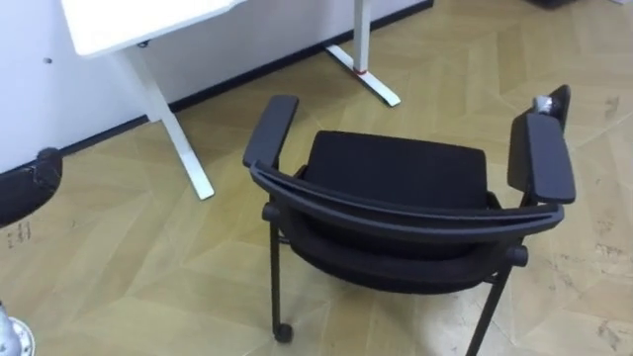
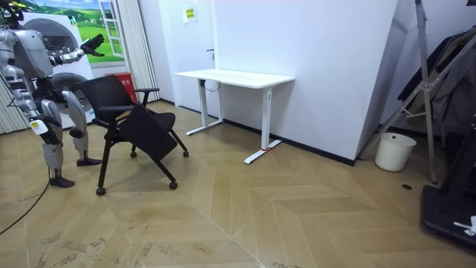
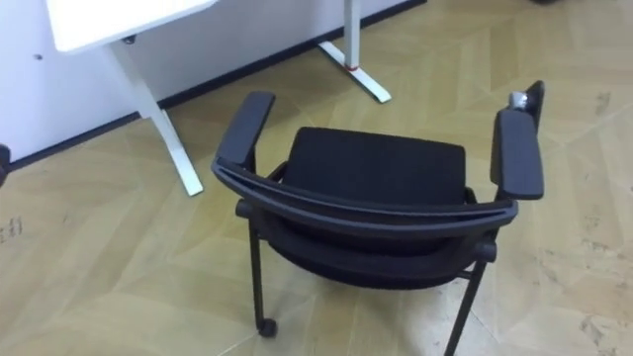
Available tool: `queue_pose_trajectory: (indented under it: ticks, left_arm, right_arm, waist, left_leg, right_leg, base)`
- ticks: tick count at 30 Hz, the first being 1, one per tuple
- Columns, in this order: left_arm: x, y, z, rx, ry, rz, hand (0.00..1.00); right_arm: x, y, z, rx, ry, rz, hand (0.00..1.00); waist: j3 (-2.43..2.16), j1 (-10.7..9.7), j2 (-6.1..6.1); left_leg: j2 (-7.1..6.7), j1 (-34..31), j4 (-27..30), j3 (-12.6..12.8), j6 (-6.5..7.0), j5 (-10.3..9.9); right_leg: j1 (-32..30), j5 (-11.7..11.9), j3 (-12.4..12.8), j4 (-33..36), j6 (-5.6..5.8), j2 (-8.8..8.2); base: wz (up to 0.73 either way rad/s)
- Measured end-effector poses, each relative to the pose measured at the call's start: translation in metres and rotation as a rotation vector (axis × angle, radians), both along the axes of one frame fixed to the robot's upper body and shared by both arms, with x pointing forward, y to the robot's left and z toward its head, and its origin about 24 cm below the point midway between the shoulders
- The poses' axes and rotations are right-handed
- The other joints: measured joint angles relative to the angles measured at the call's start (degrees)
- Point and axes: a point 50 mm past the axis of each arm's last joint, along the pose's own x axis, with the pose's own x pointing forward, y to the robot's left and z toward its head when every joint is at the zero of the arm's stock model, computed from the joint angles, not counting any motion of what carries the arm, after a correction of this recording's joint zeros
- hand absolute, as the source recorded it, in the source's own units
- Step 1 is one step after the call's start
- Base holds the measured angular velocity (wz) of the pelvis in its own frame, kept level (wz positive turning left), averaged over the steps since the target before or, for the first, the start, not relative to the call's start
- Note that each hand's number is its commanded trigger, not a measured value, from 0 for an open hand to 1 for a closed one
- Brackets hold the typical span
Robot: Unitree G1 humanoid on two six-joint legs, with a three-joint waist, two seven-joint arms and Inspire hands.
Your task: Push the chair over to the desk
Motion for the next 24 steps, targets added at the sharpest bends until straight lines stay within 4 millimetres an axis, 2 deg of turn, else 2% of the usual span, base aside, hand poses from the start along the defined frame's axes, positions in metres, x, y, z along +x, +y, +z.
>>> queue_pose_trajectory:
  ticks: [6, 14, 19, 24]
  left_arm:
    - [0.011, -0.026, -0.010, 0.060, 0.088, -0.125, 0.00]
    - [0.014, -0.041, -0.005, 0.186, 0.123, -0.194, 0.00]
    - [0.017, -0.055, -0.011, 0.255, 0.160, -0.241, 0.00]
    - [0.020, -0.072, -0.022, 0.336, 0.250, -0.346, 0.00]
  right_arm:
    - [0.010, 0.003, 0.000, 0.038, -0.021, 0.018, 0.00]
    - [0.011, 0.003, 0.000, 0.052, -0.014, 0.027, 0.00]
    - [0.010, 0.003, 0.000, 0.050, -0.007, 0.027, 0.00]
    - [0.019, -0.001, 0.002, 0.041, -0.025, 0.039, 0.00]
  waist:
    - [0.23, -0.4, 0.09]
    - [0.37, -1.6, -0.07]
    - [0.29, -1.8, 0.06]
    - [0.22, -1.9, 0.11]
  left_leg:
    - [0.01, 0.7, -0.1, 1.0, 0.00, 0.0]
    - [0.02, 1.5, -0.9, 1.3, 0.00, 0.0]
    - [0.02, 1.6, -1.0, 1.6, 0.00, 0.0]
    - [0.09, 2.8, -2.0, 3.0, 0.01, 0.0]
  right_leg:
    - [0.0, 0.0, 1.3, 0.0, 0.01, -0.18]
    - [0.0, 0.0, 1.7, -0.1, 0.02, -0.24]
    - [-0.2, 0.0, 2.6, -0.1, 0.03, -0.29]
    - [-0.1, 0.1, 3.8, 0.0, 0.09, -0.41]
  base:
    - [-0.10]
    - [-0.05]
    - [-0.06]
    - [-0.12]
